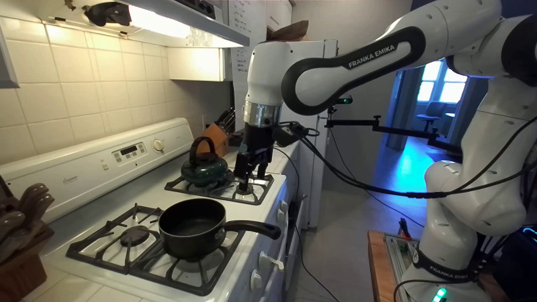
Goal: Move the black pot to the left
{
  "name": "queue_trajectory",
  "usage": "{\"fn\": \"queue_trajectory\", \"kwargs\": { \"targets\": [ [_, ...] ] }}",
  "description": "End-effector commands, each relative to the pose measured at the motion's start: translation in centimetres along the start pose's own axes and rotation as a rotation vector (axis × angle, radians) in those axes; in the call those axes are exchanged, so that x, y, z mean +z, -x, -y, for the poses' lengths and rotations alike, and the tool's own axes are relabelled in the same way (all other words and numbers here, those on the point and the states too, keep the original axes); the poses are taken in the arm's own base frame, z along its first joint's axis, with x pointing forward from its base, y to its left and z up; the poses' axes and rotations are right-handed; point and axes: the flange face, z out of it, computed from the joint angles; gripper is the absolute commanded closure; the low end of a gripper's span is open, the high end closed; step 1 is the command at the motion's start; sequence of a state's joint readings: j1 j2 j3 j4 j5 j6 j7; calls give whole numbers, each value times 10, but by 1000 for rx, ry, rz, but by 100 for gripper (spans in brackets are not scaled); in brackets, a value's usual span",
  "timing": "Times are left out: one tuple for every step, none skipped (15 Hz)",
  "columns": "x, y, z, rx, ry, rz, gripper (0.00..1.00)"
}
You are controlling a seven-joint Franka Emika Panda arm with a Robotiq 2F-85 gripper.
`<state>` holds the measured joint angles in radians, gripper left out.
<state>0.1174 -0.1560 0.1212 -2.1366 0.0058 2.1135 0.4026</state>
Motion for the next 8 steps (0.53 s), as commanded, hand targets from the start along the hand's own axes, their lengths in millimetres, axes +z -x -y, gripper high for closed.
{"fn": "queue_trajectory", "kwargs": {
  "targets": [
    [-18, 9, -10, -33, -7, 17, 0],
    [-20, 9, -11, -39, -10, 18, 0],
    [-21, 10, -12, -44, -12, 19, 0],
    [-22, 10, -12, -50, -15, 2, 0],
    [-23, 11, -13, -63, -23, 0, 0],
    [-23, 11, -14, -65, -18, -12, 0],
    [-23, 10, -14, -70, -20, -13, 0],
    [-23, 10, -16, -65, -15, -24, 0]
  ]
}}
